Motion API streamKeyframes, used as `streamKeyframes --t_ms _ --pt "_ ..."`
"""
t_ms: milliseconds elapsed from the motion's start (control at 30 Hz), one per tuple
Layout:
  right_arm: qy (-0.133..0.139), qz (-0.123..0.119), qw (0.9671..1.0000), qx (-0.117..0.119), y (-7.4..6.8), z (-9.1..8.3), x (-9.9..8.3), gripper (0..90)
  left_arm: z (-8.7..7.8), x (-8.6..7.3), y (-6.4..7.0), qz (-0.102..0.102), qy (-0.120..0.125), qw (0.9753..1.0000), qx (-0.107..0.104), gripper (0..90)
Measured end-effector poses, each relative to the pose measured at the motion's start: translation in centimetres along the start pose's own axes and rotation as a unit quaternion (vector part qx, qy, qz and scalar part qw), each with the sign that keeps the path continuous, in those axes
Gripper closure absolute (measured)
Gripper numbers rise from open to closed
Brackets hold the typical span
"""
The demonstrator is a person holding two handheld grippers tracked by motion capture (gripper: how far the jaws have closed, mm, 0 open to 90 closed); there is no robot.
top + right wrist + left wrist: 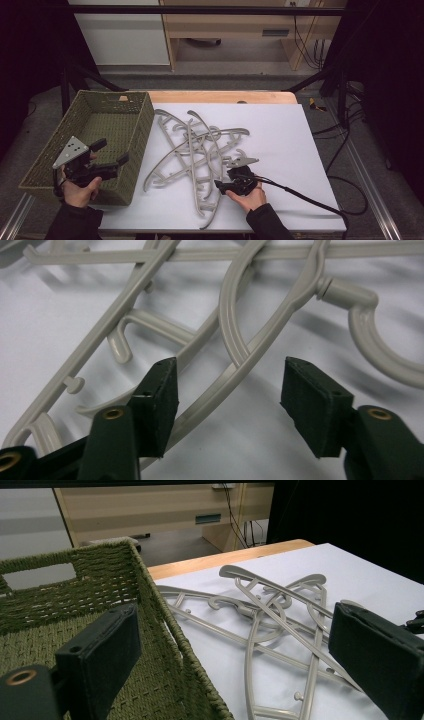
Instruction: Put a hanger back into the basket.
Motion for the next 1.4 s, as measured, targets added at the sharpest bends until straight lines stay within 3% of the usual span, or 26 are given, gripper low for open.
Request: streamKeyframes --t_ms 100,133,300,633,900,1200,1233,1400 --pt "-0.015 -0.002 0.9999 0.003 0.2 0.5 -0.2 44.2 0.0 0.0 0.1 0.002 0.0 1.0 -0.001 6.2" --pt "-0.022 0.015 0.9996 0.003 0.0 0.6 -0.2 45.1 0.1 0.0 0.1 0.002 -0.001 1.0 -0.001 6.2" --pt "-0.03 0.03 0.9989 0.022 0.2 0.8 0.0 53.8 0.1 0.0 0.0 0.001 -0.001 1.0 -0.001 6.1" --pt "-0.063 0.048 0.9967 0.016 1.0 0.4 0.3 58.2 0.1 0.0 0.2 0.003 -0.002 1.0 -0.003 6.2" --pt "-0.068 0.046 0.9964 0.021 1.4 0.3 0.4 60.7 0.2 0.0 0.3 0.005 -0.002 1.0 -0.004 6.3" --pt "-0.067 0.07 0.9945 0.041 1.8 0.3 1.0 64.8 0.2 0.0 0.3 0.005 -0.003 1.0 -0.004 6.3" --pt "-0.063 0.062 0.9951 0.043 2.0 0.3 1.1 65.3 0.3 0.0 0.3 0.006 -0.003 1.0 -0.004 6.3" --pt "-0.062 0.072 0.9943 0.046 2.2 0.3 1.4 67.7 0.3 0.0 0.3 0.006 -0.004 1.0 -0.004 6.3"
Point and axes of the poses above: each handheld gripper's, and its own axes: z roughly forward along the jaws, x roughly out of its top, y roughly to its right, the point moved 1 cm from there along z, roughly forward along the jaws, and after that the axes turned 4 degrees about z, right-handed, at the moved point
